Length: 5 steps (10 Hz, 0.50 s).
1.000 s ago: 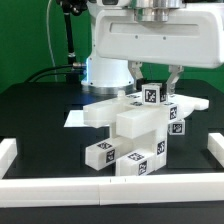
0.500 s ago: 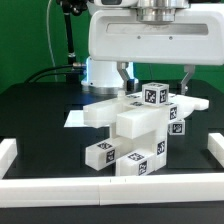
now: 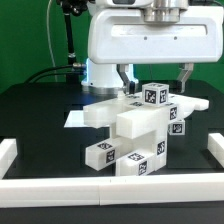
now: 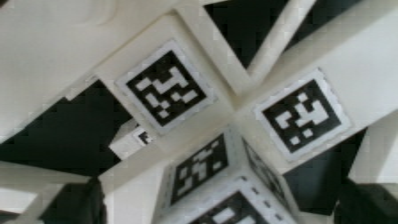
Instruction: Assemble chair
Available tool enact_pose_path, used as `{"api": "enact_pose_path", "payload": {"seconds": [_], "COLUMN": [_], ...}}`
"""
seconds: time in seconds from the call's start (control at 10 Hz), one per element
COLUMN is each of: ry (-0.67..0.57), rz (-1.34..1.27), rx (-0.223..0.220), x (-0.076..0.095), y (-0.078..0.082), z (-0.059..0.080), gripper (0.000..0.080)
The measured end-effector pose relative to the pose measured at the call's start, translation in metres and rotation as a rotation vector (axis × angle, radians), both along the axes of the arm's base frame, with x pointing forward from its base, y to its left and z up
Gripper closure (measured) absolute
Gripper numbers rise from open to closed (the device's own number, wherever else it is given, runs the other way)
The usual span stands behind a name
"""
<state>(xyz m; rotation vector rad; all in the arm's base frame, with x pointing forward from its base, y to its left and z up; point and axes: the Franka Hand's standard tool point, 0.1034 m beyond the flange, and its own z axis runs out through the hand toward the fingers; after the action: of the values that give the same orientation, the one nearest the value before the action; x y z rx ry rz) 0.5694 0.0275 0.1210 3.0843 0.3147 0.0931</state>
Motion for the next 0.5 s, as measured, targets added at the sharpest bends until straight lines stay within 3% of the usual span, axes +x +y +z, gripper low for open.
{"api": "enact_pose_path", "payload": {"seconds": [0.3,0.5], "ry": [0.007,0.021], "rz": [0.354,0.526], "rx": [-0.040,-0.051], "x": [0.0040,0.0018], "y": [0.0005,-0.0080], "z": [0.0032,0.0011], "gripper": [0.0151,0.0151]}}
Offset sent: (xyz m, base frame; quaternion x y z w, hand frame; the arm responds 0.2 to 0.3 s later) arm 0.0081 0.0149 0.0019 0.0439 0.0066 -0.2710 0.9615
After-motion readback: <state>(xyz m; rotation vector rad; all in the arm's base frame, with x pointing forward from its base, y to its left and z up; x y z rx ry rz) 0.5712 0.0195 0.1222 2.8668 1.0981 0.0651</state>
